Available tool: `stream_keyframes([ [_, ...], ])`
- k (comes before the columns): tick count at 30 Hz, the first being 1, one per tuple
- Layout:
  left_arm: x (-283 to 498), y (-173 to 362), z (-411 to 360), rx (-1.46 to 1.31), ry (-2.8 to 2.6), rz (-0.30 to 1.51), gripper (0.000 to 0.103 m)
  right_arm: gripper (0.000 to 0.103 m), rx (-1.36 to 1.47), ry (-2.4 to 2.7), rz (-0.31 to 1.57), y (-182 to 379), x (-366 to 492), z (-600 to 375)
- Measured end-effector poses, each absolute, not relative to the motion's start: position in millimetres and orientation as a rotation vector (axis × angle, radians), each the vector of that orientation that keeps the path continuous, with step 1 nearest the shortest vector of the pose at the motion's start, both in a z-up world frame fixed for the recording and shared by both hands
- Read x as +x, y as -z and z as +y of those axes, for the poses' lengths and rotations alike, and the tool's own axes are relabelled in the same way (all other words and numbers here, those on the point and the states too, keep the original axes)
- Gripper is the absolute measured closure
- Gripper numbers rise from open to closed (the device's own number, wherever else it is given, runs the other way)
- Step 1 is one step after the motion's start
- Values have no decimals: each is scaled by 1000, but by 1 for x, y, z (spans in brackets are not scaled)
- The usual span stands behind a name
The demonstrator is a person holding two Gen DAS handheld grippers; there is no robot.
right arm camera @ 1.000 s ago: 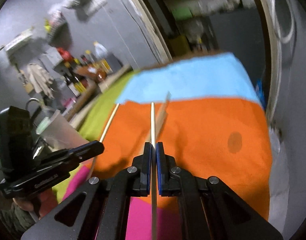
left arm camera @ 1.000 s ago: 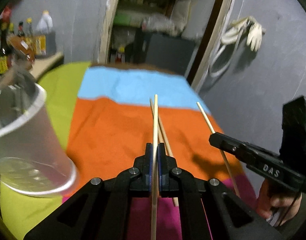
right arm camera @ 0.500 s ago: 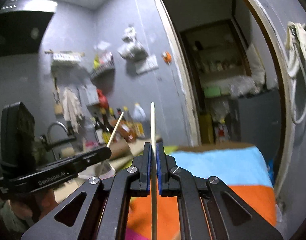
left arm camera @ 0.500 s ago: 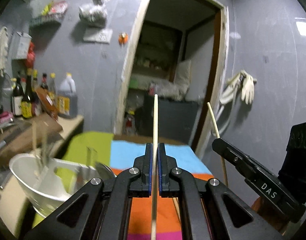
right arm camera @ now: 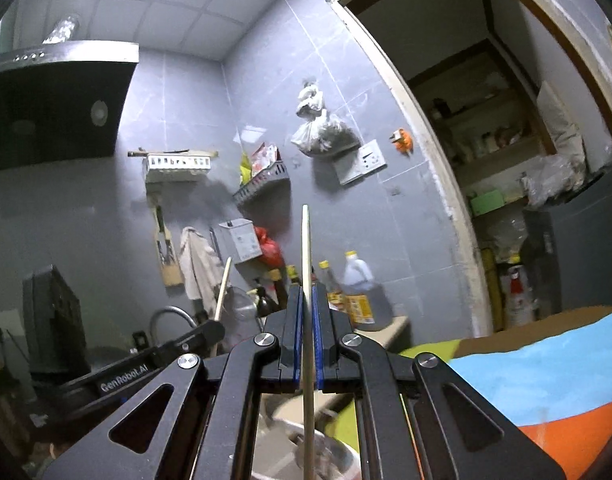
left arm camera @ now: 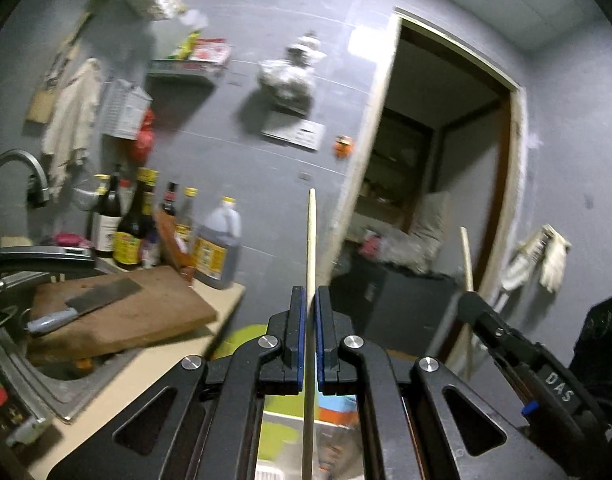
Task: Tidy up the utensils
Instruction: 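Lift both held chopsticks and carry them over the white basket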
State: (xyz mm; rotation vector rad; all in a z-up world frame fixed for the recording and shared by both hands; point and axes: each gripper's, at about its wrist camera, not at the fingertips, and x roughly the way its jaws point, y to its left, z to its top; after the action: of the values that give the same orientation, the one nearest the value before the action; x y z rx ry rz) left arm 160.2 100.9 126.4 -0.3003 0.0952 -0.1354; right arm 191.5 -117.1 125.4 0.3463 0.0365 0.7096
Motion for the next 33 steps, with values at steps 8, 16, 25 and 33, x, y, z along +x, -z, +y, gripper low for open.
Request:
stream_keyframes([
  [8,177,-116,139,-362,63,73,100,100,353,-632,13,-112,208,-94],
  [16,190,-96,142,-371,10,80,100,100,294,-591,-3,-102,212,-82],
  [25,194,-75,125,-332,-18,123,100,100,243,-569,-19,-88,214,-73],
  [33,186,-66,119,-311,-13,158,100,99,170,-590,37,-81,208,-75],
])
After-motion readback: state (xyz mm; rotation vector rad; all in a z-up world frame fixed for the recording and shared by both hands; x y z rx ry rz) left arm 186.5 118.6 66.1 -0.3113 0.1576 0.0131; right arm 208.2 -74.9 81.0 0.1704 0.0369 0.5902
